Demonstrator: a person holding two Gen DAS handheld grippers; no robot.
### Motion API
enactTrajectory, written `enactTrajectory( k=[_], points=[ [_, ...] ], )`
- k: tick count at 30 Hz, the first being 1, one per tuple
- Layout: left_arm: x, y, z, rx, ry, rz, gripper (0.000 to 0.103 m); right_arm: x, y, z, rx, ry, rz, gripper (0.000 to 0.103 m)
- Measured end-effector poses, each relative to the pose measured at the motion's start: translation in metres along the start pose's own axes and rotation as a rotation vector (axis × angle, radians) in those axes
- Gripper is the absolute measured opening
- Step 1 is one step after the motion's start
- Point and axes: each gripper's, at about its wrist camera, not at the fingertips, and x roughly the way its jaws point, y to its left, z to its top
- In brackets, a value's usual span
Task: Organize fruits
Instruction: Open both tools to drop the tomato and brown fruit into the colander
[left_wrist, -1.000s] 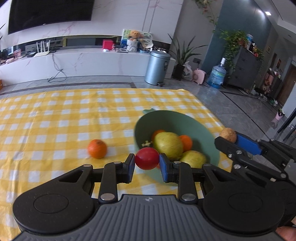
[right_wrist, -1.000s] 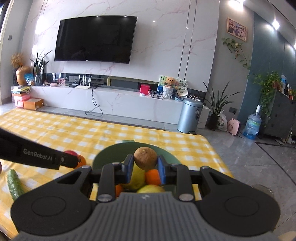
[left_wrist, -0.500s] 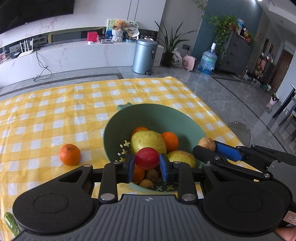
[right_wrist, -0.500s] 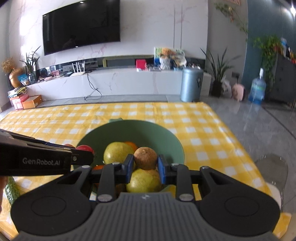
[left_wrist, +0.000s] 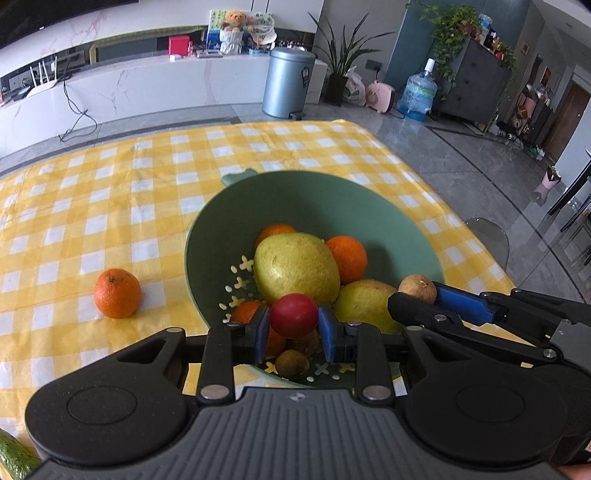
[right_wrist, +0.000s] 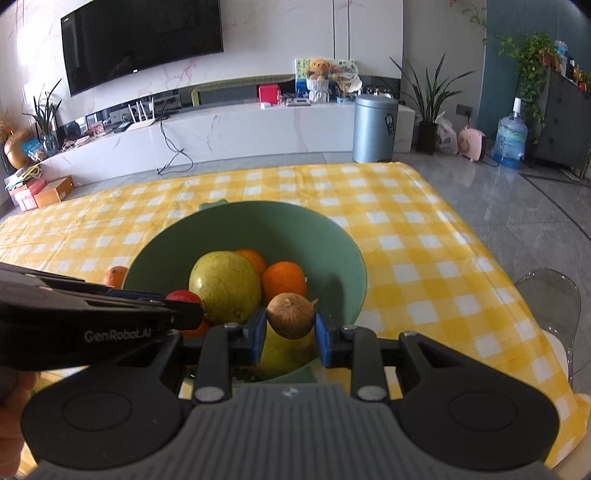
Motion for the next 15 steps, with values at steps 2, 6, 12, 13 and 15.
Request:
enactTrajectory(
  k=[2,6,12,13,15],
  points=[
    [0.0038,0.0007,-0.0011,-0.006,0.013,0.004,0.032,0.0025,0.001,0.0004,-0.003,0.012,-0.004,0.025],
    [0.005,0.0017,-0.0015,-0.005,0.017,0.002,0.031,0.0032,0.0012,0.001,-0.005,0.014,-0.008,0.025],
    [0.0043,0.0021,-0.0007,-0.016,0.017,0.0,0.032,0.0023,0.0011,0.0007,-0.005,0.01,-0.008,0.025],
    [0.0044,0.0022,-0.0001,-0.019,0.018,0.001,0.033,0.0018,0.0013,0.0007,-0.004,0.008,-0.01,0.025],
    [0.0034,0.002,0.0006,-0.022,0.017,0.006,0.036,0.0011,0.0009,0.0005,0.001,0.004,-0.01,0.025]
  ],
)
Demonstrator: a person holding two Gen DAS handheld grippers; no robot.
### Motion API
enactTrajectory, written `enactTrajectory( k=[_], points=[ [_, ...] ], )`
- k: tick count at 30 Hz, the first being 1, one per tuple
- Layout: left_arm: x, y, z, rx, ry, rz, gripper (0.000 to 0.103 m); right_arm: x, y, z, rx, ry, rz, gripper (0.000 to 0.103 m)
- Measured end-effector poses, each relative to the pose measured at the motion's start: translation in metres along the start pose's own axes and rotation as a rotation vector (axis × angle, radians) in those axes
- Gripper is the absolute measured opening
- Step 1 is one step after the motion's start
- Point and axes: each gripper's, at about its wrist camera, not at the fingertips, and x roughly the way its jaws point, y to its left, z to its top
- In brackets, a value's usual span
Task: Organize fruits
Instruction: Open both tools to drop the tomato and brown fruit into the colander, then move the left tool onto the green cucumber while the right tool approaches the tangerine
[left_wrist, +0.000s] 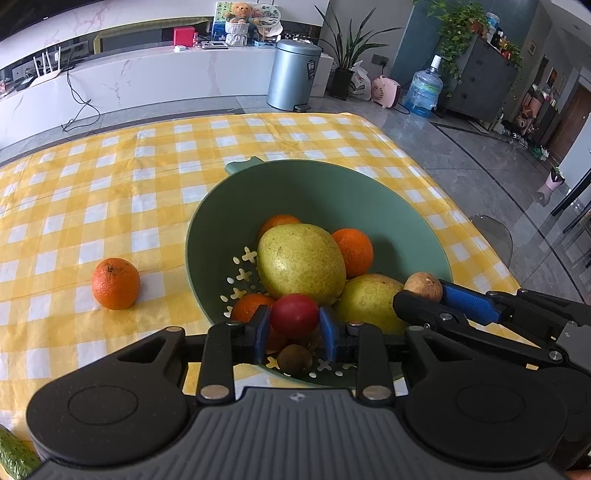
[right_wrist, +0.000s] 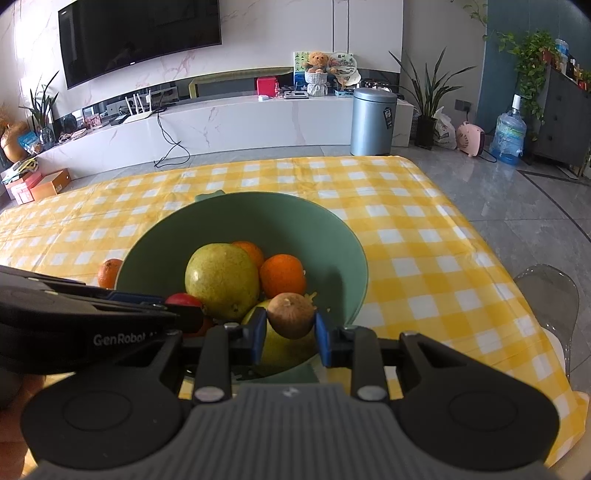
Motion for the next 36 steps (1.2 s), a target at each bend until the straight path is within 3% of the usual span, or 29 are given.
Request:
enactTrajectory(
  k=[4,7,10,16,20,24,32,36],
  points=[
    [-0.005,0.002,0.001,-0.017,-0.009,-0.001,0.041,-0.002,-0.003,-0.001,0.016,-0.008,0.006,0.026],
    [-0.012,0.003,0.002,-0.027,-0.024,0.008,0.042,-0.005,-0.005,-0.002,0.025,-0.027,0.005,0.035],
    [-0.021,0.005,0.004,-0.036,-0.048,0.008,0.05,-0.008,-0.005,-0.002,0.025,-0.041,0.0,0.039],
    [-0.044,0.004,0.005,-0.041,-0.092,0.016,0.057,-0.018,-0.004,-0.004,0.019,-0.097,-0.01,0.06],
    [-0.058,0.003,0.002,-0.022,-0.097,0.072,0.062,-0.029,0.001,-0.006,-0.008,-0.153,-0.009,0.076],
    [-0.071,0.012,-0.004,-0.044,-0.085,0.121,0.064,-0.038,0.005,-0.008,-0.029,-0.19,-0.02,0.083],
    [-0.099,0.043,-0.017,-0.122,-0.065,0.205,0.069,-0.05,0.004,-0.011,0.112,-0.21,0.055,0.085],
    [-0.107,0.063,-0.024,-0.21,-0.032,0.253,0.072,-0.053,0.018,-0.015,0.125,-0.225,0.103,0.087]
  ],
)
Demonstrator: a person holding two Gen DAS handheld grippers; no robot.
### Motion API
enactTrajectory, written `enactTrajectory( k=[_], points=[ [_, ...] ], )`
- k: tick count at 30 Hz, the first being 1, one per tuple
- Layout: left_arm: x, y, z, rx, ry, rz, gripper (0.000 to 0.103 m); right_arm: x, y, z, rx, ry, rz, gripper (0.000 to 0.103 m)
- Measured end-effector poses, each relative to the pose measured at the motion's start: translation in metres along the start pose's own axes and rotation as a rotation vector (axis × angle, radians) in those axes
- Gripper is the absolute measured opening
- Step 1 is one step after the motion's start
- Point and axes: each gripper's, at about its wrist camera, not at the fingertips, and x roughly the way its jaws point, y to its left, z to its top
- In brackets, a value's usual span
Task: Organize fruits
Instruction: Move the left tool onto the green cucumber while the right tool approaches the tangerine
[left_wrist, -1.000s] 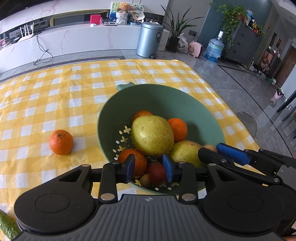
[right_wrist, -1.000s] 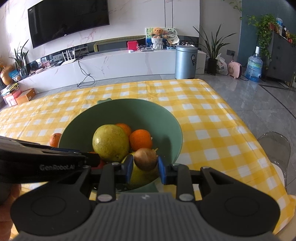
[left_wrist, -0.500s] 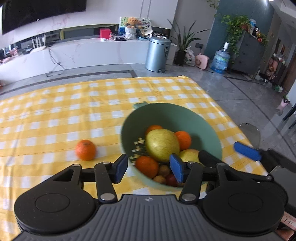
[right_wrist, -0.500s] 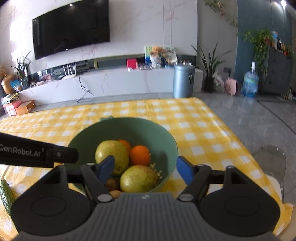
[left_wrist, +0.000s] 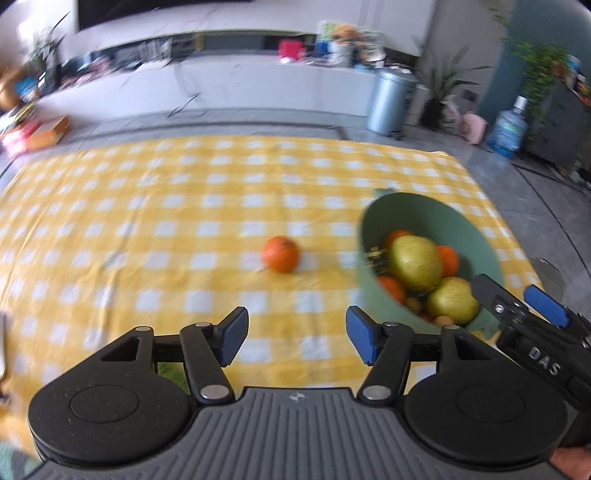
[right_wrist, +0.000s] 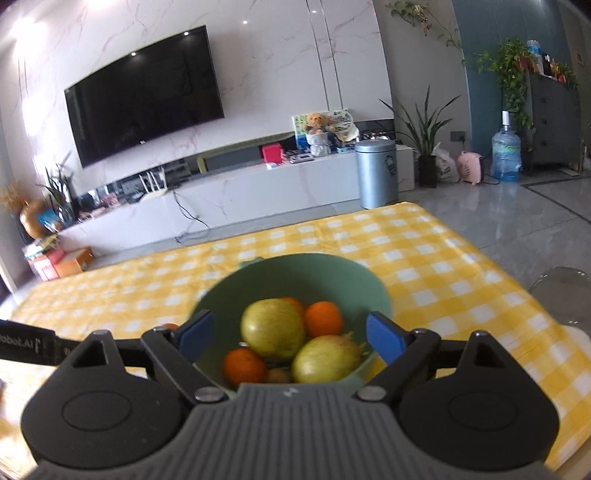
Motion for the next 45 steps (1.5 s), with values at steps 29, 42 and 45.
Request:
enactTrajectory(
  k=[29,42,45],
  points=[
    [0.036,0.133,-0.055,-0.69,0.253,0.07,0.072,0.029,0.093,-0.031,-0.259,-0.014,0.13,0.093],
    [0.061,0.137,-0.057,-0.722,0.257,0.067,0.067,0.047,0.104,-0.033,-0.296,0.034,0.126,0.093],
    [0.064,0.135,-0.055,-0.691,0.249,0.068,0.063,0.049,0.107,-0.034,-0.313,0.041,0.13,0.093]
  ],
)
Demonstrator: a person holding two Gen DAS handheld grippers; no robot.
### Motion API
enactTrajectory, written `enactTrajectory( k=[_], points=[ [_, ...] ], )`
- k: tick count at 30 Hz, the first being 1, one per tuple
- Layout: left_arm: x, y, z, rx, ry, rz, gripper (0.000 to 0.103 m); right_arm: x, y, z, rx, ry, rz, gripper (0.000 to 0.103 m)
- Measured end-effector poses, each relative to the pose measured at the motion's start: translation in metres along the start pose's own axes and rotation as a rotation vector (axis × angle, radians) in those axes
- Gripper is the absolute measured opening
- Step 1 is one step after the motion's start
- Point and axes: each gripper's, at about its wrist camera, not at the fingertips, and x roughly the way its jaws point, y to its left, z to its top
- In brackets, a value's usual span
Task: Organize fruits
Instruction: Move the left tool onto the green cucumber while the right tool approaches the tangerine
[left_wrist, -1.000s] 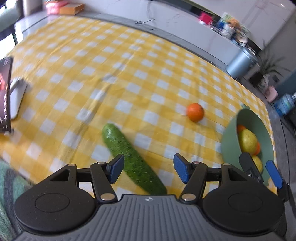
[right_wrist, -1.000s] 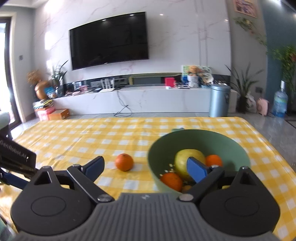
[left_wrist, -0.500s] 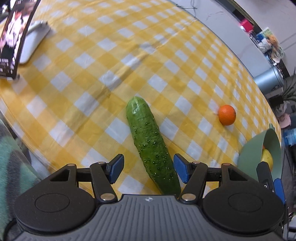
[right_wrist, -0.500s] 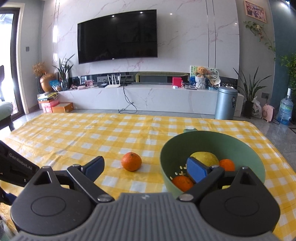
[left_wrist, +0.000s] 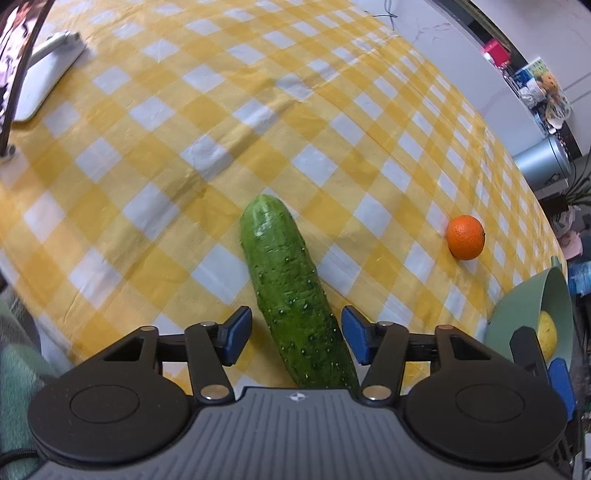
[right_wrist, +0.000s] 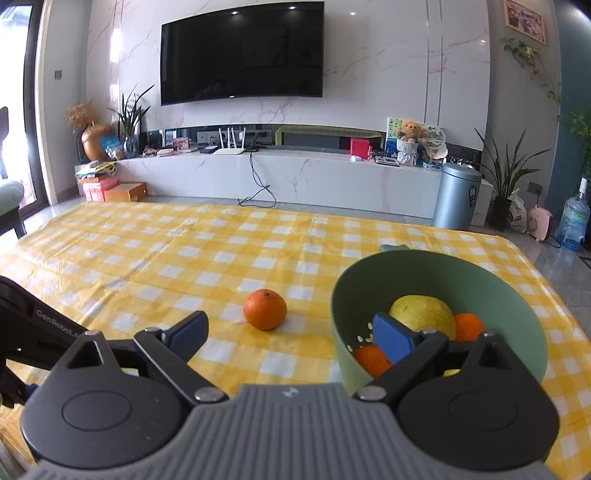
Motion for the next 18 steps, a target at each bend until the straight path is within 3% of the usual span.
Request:
enactTrajectory(
  k=[3,9,18],
  points=[
    [0.001,-0.004,0.001,0.031,-0.015,0.001,0.056,0.004,0.003,0.001,-0.018,0.004,0.0,0.092],
    [0.002,-0.01,0.0,0.1,-0.034,0.002,0.055,0.011,0.009,0.001,-0.049,0.015,0.004,0.092],
    [0.007,-0.031,0.001,0.299,-0.054,-0.023,0.049,0.018,0.014,0.002,-0.084,0.032,0.016,0.092]
  ],
)
